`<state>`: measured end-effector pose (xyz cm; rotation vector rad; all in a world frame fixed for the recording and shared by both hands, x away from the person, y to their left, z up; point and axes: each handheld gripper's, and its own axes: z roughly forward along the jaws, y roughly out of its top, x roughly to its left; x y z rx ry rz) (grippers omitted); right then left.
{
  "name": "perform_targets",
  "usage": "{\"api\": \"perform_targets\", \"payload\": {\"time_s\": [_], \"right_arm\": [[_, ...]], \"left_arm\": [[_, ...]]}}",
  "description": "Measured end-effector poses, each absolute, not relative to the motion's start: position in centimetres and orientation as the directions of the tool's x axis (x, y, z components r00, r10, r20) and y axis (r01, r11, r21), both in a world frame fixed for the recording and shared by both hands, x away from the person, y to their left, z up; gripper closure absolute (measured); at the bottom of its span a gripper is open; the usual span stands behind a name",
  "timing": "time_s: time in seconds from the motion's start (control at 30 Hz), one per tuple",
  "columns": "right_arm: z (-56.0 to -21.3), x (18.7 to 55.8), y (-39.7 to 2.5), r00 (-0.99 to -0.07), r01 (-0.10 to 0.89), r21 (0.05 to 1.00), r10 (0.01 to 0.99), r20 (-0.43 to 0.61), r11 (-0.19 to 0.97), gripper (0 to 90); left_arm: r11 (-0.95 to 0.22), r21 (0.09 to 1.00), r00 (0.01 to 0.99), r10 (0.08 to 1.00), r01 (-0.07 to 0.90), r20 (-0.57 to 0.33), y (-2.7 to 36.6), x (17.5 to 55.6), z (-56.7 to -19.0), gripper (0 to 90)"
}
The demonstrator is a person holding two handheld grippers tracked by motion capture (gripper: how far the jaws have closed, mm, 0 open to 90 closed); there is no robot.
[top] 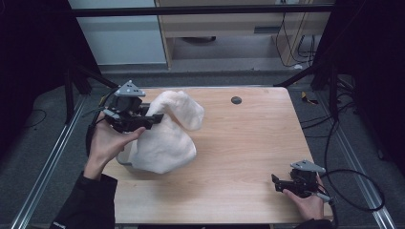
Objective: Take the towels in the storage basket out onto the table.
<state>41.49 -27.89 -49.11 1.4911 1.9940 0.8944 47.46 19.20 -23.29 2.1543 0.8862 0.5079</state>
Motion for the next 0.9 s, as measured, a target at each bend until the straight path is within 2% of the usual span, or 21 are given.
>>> {"api": "perform_targets", "payload": {"time_s": [0.9], "right_arm": [[-49.0, 41.4, -27.9, -0.287, 0.636, 0.75, 0.958, 0.009, 0.184, 4.9]], "left_arm": [[-0.553, 0.726, 0.758, 0.648, 0.409, 0.066, 11.9, 48.9, -25.3, 61.2]]}}
